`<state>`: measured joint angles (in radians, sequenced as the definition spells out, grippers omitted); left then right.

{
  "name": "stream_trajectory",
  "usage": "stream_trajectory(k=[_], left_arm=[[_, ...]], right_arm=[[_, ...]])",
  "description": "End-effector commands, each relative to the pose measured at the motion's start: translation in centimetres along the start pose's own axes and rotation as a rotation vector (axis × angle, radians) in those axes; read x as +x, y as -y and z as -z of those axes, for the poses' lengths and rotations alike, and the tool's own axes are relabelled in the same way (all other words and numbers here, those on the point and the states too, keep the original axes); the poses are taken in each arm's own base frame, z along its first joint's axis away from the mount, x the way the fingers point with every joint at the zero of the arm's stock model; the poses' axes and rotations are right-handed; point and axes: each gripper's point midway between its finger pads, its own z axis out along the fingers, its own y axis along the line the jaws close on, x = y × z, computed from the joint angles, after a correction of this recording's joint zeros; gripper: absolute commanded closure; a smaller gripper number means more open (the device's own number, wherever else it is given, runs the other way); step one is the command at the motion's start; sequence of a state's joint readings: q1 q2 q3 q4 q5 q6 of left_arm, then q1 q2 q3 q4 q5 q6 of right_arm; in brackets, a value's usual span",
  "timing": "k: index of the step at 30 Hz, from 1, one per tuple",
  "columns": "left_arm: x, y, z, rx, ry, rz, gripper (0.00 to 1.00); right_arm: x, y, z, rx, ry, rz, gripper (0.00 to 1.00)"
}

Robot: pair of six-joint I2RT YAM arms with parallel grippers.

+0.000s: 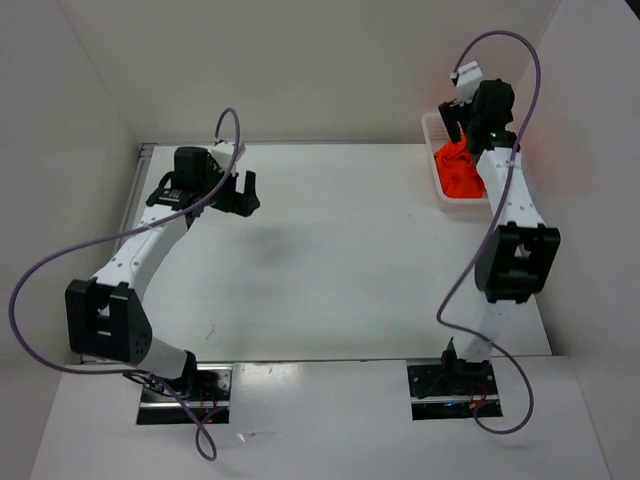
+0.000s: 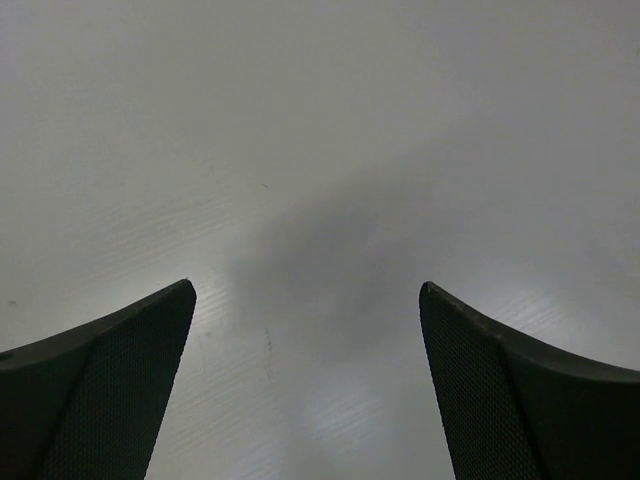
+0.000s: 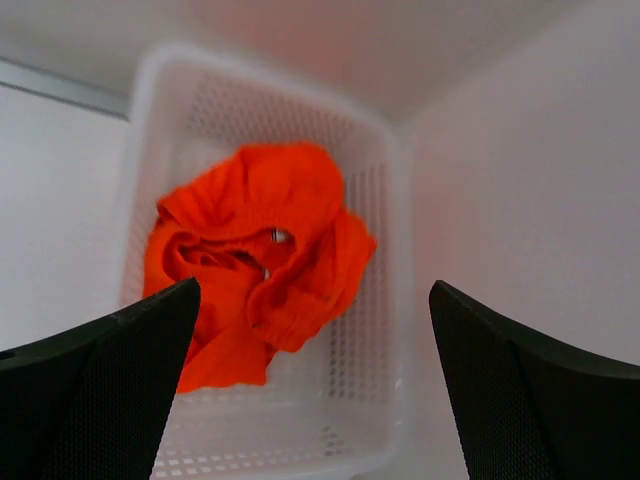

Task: Fold and stack the shorts
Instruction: Grab the shorts from the pile

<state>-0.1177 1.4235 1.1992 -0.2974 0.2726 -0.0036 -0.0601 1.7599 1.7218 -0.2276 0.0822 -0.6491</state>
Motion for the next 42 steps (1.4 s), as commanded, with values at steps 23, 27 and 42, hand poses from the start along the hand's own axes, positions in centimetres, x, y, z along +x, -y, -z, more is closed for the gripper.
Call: stream_trajectory(k=[23,27,42], left_arm=[[5.1,1.6,-4.2,0.113,-0.239,0.064,0.01],[5.0,1.5,-4.4,0.113,-0.239,0.064,0.01],[3.4,2.0,-1.4,0.092,-0.130,0.025,0.01]], right_arm=[[23.4,-2.1,-11.3,0.167,-0.601,-0.458,0.18],[22.4,-4.5,-11.4,0.088,-0.600,-0.443,0.46],[-3.7,8.1,0.8,0.270,-0.004,-0.658,1.00]])
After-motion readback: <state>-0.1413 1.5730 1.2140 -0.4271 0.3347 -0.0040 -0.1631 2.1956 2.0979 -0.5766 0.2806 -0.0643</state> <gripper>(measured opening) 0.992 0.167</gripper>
